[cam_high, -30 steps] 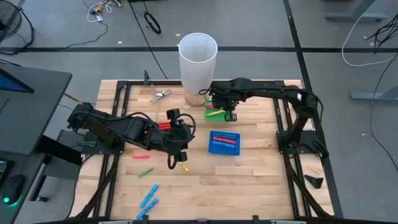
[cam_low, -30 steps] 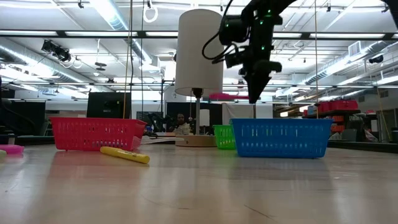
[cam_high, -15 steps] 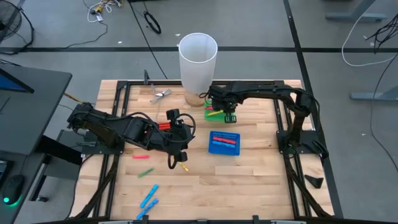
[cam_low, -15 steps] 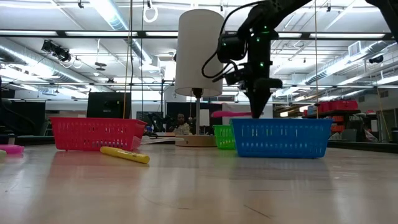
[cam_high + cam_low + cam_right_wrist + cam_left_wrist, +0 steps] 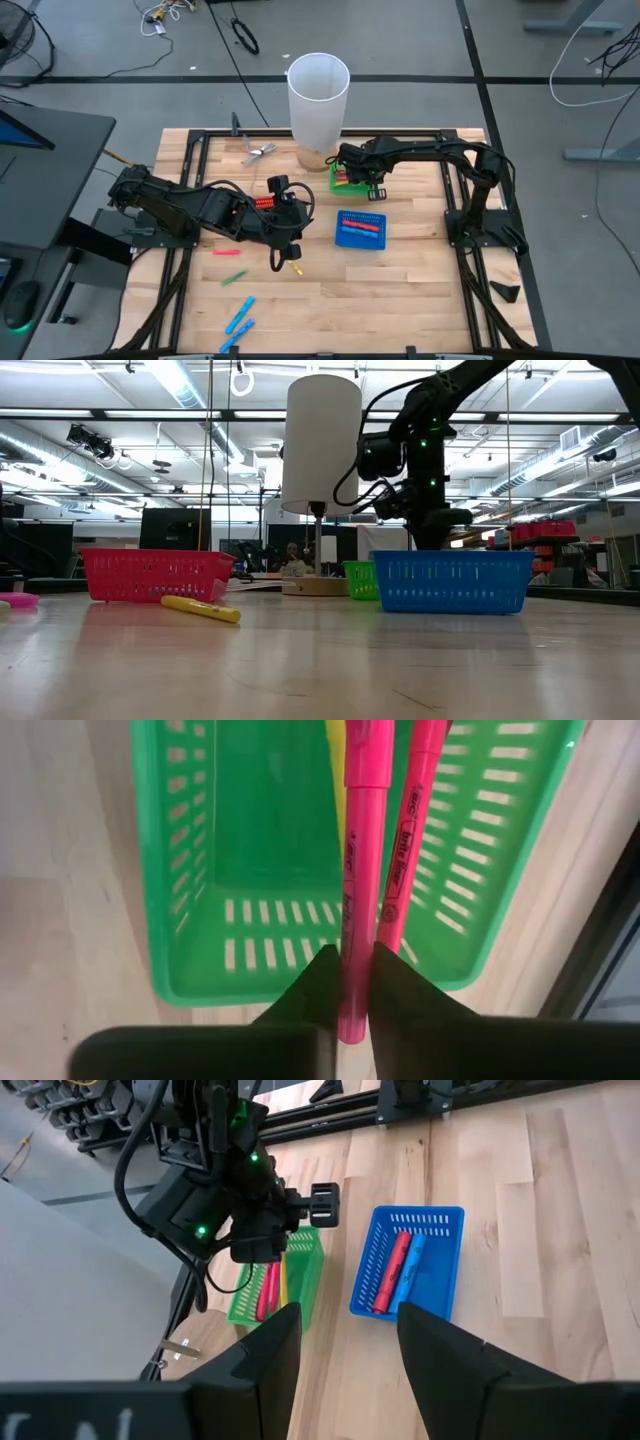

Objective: Pick & Place Markers
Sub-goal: Put the large pink pen into the green bin, then put the large yellow pen into the green bin

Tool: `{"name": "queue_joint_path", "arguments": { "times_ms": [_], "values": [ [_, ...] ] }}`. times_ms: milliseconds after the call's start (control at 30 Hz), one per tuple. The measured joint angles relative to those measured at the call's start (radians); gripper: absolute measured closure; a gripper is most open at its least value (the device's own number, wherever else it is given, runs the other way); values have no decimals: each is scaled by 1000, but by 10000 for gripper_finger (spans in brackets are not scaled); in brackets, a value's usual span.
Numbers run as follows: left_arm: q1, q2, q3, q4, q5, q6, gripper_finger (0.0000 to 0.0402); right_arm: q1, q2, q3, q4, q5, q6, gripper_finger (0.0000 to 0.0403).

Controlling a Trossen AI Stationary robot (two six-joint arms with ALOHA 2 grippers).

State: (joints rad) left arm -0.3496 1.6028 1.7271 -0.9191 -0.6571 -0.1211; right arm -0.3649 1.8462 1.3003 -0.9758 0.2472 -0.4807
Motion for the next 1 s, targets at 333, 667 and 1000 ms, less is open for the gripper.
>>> {"name": "queue_joint_path", "arguments": {
  "times_ms": [333, 667, 1000],
  "values": [
    [0, 0, 0, 0, 0, 2, 227, 6, -7, 0, -7, 0, 0, 246],
    [0, 0, 0, -23, 1, 29, 227, 31, -31, 48, -32, -1, 36, 216],
    [0, 0, 0, -147, 34, 78, 227, 104, -131, 169, -120, -174, 354, 220]
  ]
}}
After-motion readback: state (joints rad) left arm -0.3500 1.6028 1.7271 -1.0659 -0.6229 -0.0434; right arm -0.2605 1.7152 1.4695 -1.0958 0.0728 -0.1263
